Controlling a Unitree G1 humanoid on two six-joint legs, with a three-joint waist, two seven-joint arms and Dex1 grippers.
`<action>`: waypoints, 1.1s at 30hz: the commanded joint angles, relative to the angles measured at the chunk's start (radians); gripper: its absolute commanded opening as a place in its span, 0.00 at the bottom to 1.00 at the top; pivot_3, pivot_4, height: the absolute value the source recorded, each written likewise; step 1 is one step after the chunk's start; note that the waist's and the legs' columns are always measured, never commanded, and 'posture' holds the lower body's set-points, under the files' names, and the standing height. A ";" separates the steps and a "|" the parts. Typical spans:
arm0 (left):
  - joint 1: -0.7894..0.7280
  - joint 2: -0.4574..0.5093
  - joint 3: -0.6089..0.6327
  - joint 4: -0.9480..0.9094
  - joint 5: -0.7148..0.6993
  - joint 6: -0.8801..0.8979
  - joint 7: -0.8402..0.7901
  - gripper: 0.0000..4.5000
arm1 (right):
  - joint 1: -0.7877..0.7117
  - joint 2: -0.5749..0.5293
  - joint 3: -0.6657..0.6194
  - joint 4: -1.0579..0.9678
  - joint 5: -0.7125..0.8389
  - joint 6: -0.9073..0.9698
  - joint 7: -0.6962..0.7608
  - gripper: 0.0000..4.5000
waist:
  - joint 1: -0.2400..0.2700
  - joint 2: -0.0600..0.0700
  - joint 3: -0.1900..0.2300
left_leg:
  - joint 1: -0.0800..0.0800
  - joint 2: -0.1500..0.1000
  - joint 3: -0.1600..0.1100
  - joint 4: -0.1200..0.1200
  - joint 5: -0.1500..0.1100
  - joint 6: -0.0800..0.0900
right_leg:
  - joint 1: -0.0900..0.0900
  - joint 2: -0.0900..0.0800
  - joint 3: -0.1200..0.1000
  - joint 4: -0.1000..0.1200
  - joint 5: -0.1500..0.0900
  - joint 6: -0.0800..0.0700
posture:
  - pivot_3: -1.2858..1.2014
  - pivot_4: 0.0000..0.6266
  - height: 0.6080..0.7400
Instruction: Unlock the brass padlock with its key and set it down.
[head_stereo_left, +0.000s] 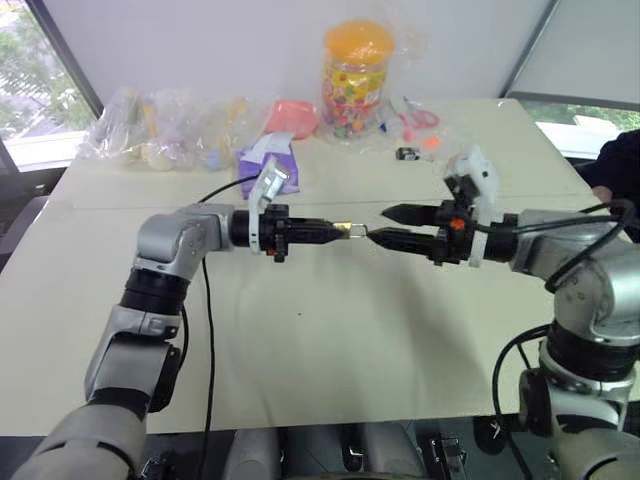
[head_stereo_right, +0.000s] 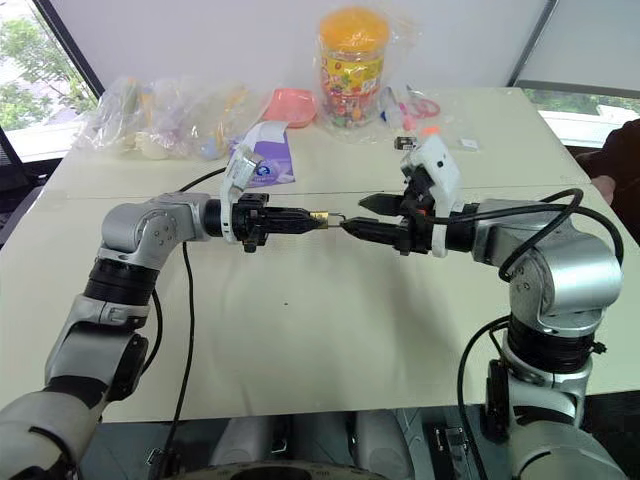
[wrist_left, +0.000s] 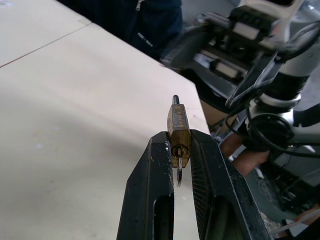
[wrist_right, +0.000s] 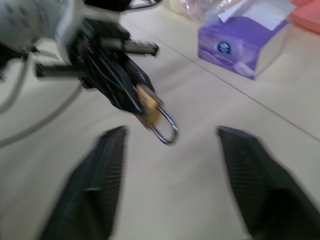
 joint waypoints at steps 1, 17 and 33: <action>-0.026 0.003 0.001 -0.005 0.006 -0.025 -0.019 0.00 | -0.047 0.027 -0.046 -0.033 0.069 0.067 -0.061 0.26 | 0.000 0.000 0.000 | -0.002 0.000 0.000 0.000 0.000 0.000 | -0.001 0.000 0.000 0.000 0.000 0.000 | 0.52 0.24 1.00; -0.029 0.012 0.007 -0.032 -0.009 -0.001 -0.056 0.00 | 0.024 -0.004 0.043 0.034 0.174 -0.036 -0.235 0.02 | -0.002 0.000 0.000 | -0.011 -0.002 0.000 0.001 0.000 0.000 | -0.011 0.001 0.000 0.000 0.002 0.004 | 0.52 0.24 1.00; -0.048 0.011 0.018 -0.009 0.001 -0.019 -0.061 0.00 | 0.114 -0.068 0.078 0.024 0.292 -0.085 -0.276 0.02 | -0.001 0.000 0.000 | -0.012 -0.002 0.000 0.001 0.000 0.000 | -0.011 0.002 0.000 0.000 0.002 0.004 | 0.52 0.24 1.00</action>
